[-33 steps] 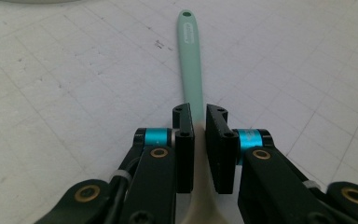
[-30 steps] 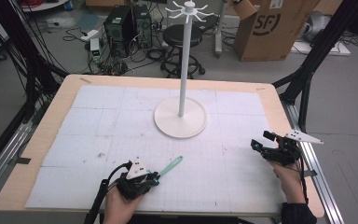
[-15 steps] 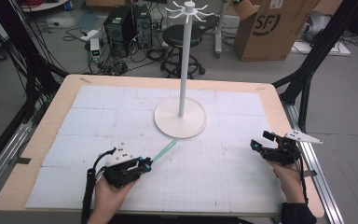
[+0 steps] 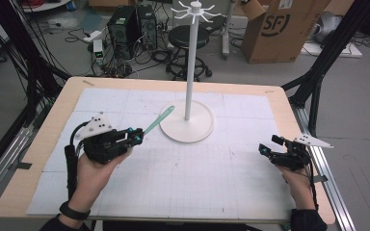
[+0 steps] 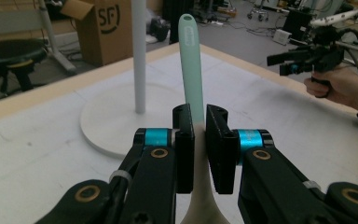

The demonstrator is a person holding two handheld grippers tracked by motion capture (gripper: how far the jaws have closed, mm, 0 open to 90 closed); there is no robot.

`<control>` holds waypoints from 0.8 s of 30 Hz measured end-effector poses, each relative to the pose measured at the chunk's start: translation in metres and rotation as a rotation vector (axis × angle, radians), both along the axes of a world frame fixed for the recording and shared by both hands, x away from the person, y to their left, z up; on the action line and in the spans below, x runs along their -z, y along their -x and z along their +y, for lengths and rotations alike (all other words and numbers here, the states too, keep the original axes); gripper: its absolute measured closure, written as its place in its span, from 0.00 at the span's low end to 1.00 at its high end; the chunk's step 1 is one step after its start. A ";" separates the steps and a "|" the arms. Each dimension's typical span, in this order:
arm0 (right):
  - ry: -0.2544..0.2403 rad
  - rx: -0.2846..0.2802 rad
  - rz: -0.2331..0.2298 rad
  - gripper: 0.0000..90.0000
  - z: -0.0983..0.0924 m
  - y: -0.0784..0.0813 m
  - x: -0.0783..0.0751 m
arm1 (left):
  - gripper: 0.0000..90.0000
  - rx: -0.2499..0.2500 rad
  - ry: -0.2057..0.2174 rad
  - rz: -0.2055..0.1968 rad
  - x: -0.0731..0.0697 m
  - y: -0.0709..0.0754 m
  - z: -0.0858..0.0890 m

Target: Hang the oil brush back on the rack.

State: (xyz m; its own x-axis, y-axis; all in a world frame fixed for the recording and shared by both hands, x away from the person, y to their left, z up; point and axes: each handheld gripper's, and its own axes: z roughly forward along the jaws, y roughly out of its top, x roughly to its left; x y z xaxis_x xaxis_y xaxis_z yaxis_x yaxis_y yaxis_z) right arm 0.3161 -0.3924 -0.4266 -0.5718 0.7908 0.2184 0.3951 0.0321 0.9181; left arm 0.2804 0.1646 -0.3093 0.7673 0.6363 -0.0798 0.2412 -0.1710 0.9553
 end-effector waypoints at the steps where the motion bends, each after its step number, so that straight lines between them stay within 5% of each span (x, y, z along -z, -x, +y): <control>1: 0.001 0.000 0.001 0.19 0.000 0.000 0.000 | 0.91 0.004 0.004 -0.007 -0.007 -0.002 0.001; 16: -0.007 0.001 0.006 0.19 0.000 0.000 0.000 | 0.91 0.026 0.033 -0.077 -0.096 -0.028 0.005; 24: -0.007 -0.001 0.007 0.19 0.000 0.000 0.000 | 0.91 0.027 0.028 -0.121 -0.131 -0.040 0.001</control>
State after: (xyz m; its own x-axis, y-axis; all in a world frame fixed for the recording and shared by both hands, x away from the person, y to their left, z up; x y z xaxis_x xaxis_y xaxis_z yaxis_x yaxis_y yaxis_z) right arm 0.3166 -0.3925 -0.4271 -0.5710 0.7886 0.2282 0.4018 0.0261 0.9153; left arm 0.3206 0.1659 -0.1787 0.7895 0.6137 -0.0033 0.1197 -0.1488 0.9816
